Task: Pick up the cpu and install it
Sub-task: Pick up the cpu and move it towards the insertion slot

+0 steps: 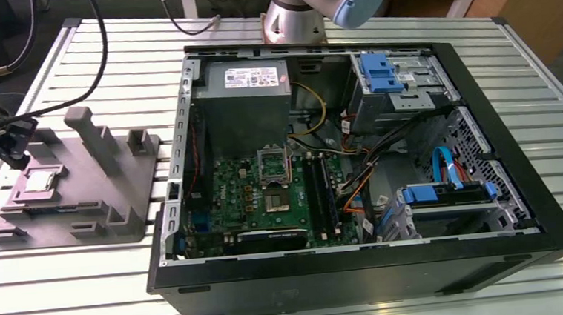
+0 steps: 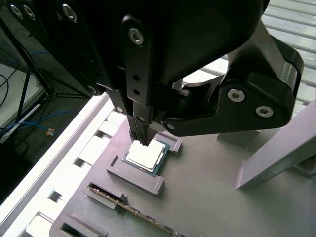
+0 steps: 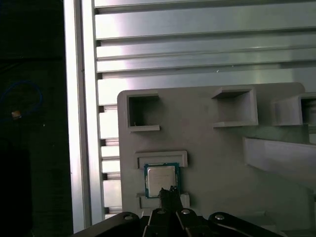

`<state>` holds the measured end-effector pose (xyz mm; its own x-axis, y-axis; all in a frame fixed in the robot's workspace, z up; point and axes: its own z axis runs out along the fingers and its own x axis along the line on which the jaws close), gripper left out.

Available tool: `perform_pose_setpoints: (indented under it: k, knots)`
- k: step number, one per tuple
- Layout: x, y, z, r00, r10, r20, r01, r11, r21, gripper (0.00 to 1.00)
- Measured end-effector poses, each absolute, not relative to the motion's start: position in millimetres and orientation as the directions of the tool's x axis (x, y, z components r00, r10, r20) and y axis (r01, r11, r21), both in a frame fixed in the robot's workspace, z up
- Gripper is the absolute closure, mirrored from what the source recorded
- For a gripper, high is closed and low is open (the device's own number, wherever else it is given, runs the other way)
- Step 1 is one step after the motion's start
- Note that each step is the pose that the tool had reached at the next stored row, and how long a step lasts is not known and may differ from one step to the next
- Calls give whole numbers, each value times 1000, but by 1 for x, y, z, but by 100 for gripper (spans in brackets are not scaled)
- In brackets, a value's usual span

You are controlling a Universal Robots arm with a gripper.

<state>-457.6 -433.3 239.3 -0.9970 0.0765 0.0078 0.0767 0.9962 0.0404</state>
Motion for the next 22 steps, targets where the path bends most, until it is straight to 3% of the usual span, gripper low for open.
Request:
perform_pose_setpoints:
  k: [19, 22]
  knots:
    - [-458, -433, 227, -997, 77, 7, 77, 997, 31, 89]
    - [-458, -433, 227, -997, 77, 7, 77, 997, 31, 84]
